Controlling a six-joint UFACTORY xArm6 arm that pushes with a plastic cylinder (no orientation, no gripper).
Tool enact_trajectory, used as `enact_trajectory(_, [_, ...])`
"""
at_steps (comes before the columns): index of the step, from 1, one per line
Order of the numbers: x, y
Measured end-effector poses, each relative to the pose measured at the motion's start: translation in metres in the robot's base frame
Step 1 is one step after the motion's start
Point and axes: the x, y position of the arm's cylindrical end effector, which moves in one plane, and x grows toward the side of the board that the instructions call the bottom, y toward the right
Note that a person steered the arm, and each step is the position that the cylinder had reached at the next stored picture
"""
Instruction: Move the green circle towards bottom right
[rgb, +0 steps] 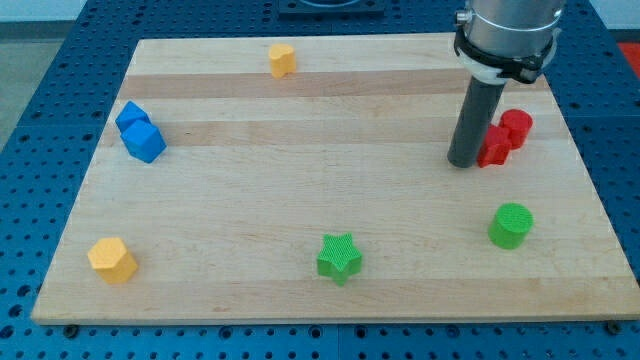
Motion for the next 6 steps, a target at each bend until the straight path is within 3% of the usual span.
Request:
enact_trajectory(2, [0.012,-0.04])
enact_trajectory(3, [0.056,-0.042])
enact_trajectory(6, [0.064,0.026])
